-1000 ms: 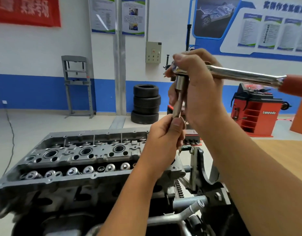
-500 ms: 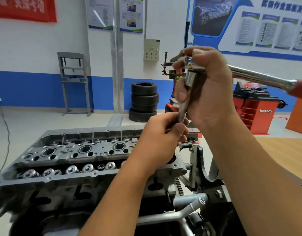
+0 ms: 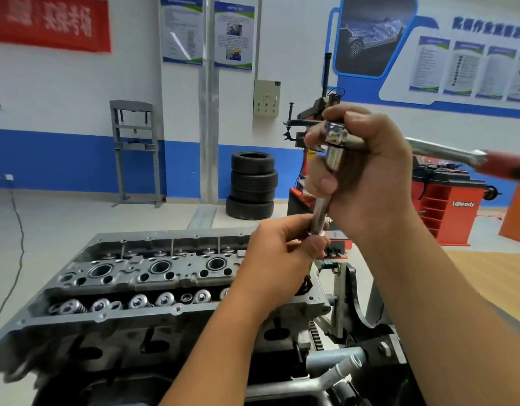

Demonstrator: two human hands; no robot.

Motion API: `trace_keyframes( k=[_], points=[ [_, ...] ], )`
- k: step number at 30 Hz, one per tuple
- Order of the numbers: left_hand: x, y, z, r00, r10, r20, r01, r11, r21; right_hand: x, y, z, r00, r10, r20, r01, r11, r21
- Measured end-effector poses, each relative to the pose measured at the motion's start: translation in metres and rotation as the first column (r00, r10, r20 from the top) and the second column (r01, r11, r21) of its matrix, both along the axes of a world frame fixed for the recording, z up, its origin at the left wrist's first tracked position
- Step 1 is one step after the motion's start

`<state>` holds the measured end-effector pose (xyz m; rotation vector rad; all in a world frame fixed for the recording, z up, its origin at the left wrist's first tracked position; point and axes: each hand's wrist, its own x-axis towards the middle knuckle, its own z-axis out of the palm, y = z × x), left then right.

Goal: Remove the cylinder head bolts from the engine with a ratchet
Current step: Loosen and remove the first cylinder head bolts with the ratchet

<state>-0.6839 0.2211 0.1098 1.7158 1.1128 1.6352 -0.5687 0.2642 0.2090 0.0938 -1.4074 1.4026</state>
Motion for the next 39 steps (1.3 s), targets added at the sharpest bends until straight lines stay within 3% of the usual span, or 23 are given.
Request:
trace_keyframes(
  k=[2,4,6,8,10,12,14,17,19,21,23,25,26,29,32,34,36,39],
  points=[
    [0.005,0.0,-0.004,0.999,0.028,0.019,-0.028,0.999,0.03,-0.005,-0.008,-0.004,0.975,-0.213,-0.059,0.217,0.973,0.075],
    [0.004,-0.001,-0.009,0.998,0.058,0.033,-0.06,0.996,0.062,-0.012,-0.012,-0.002,0.965,-0.259,-0.039,0.262,0.956,0.131],
    [0.001,-0.003,-0.012,0.997,0.071,0.02,-0.072,0.994,0.076,-0.018,-0.012,0.005,0.989,-0.131,0.074,0.124,0.988,0.093],
    [0.0,-0.007,-0.013,0.999,0.033,-0.012,-0.032,0.998,0.057,-0.019,-0.01,0.013,0.982,0.103,0.159,-0.103,0.995,-0.013],
    [0.0,-0.009,-0.012,0.998,0.02,-0.055,-0.018,0.999,0.04,-0.015,-0.007,0.015,0.954,0.272,0.127,-0.263,0.961,-0.083],
    [0.002,-0.01,-0.011,0.997,0.047,-0.058,-0.045,0.998,0.046,-0.014,-0.007,0.013,0.951,0.295,0.091,-0.287,0.954,-0.093],
    [0.004,-0.008,-0.011,0.996,0.081,-0.049,-0.078,0.995,0.063,-0.014,-0.01,0.007,0.986,0.155,0.056,-0.152,0.987,-0.061],
    [0.008,-0.005,-0.014,0.988,0.132,-0.074,-0.126,0.988,0.089,-0.019,-0.018,-0.004,0.97,-0.228,-0.088,0.229,0.973,0.004],
    [0.008,-0.005,-0.015,0.987,0.14,-0.077,-0.132,0.986,0.105,-0.022,-0.02,-0.006,0.946,-0.298,-0.125,0.304,0.952,0.034],
    [0.005,-0.006,-0.014,0.994,0.096,-0.05,-0.091,0.992,0.084,-0.019,-0.017,0.0,0.987,-0.158,-0.028,0.159,0.986,0.044],
    [0.003,-0.007,-0.013,0.997,0.056,-0.049,-0.053,0.997,0.057,-0.011,-0.011,0.007,0.994,0.09,0.061,-0.089,0.996,-0.017],
    [0.003,-0.007,-0.013,0.995,0.062,-0.078,-0.059,0.997,0.043,-0.004,-0.005,0.01,0.968,0.25,0.029,-0.246,0.965,-0.089],
    [0.005,-0.007,-0.014,0.994,0.073,-0.084,-0.07,0.997,0.039,-0.003,-0.003,0.009,0.967,0.255,0.007,-0.253,0.962,-0.104],
    [0.007,-0.006,-0.014,0.994,0.094,-0.064,-0.091,0.995,0.048,-0.005,-0.009,0.002,1.0,0.024,-0.017,-0.025,0.997,-0.067],
    [0.006,-0.006,-0.012,0.995,0.074,-0.061,-0.07,0.996,0.062,-0.016,-0.022,-0.006,0.96,-0.264,-0.098,0.263,0.965,-0.016],
    [0.004,-0.007,-0.013,0.997,0.053,-0.047,-0.051,0.998,0.048,-0.023,-0.026,-0.006,0.939,-0.334,-0.087,0.336,0.942,0.012],
    [0.001,-0.007,-0.014,0.999,0.041,-0.036,-0.04,0.999,0.026,-0.022,-0.023,-0.002,0.975,-0.223,-0.002,0.223,0.974,0.034],
    [0.0,-0.007,-0.015,0.999,0.017,-0.037,-0.017,1.0,0.003,-0.01,-0.015,0.006,0.994,0.073,0.082,-0.072,0.997,-0.022]
  ],
)
